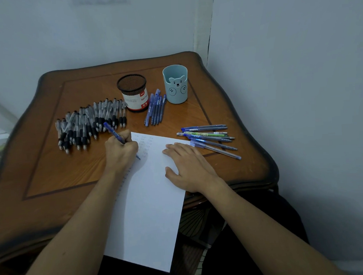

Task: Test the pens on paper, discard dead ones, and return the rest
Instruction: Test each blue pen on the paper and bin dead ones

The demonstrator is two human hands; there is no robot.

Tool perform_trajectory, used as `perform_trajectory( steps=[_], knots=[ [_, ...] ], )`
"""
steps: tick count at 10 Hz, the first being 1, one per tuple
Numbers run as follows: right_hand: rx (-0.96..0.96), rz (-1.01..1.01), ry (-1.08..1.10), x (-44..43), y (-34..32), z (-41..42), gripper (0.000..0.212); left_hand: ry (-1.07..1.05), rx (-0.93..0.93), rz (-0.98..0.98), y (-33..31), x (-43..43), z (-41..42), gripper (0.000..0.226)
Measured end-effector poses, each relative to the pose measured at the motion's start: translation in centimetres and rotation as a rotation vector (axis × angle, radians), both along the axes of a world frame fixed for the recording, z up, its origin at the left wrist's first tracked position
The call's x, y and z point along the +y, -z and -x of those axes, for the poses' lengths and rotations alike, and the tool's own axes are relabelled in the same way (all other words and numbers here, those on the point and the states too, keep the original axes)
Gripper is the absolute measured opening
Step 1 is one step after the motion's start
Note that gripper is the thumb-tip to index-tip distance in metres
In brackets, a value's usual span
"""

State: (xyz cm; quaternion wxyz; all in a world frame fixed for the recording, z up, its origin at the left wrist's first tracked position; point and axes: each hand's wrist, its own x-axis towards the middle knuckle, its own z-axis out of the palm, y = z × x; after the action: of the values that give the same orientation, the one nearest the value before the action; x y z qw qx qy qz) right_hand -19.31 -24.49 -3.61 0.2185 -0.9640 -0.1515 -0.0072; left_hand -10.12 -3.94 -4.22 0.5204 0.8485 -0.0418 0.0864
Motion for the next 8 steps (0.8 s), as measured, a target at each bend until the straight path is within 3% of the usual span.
perform_trajectory(
  steps=[8],
  knots=[
    [0.001, 0.010, 0.004, 0.07, 0.14, -0.08, 0.054, 0.042, -0.027, -0.005, -0.08, -0.36, 0.30, 0.035]
  ],
)
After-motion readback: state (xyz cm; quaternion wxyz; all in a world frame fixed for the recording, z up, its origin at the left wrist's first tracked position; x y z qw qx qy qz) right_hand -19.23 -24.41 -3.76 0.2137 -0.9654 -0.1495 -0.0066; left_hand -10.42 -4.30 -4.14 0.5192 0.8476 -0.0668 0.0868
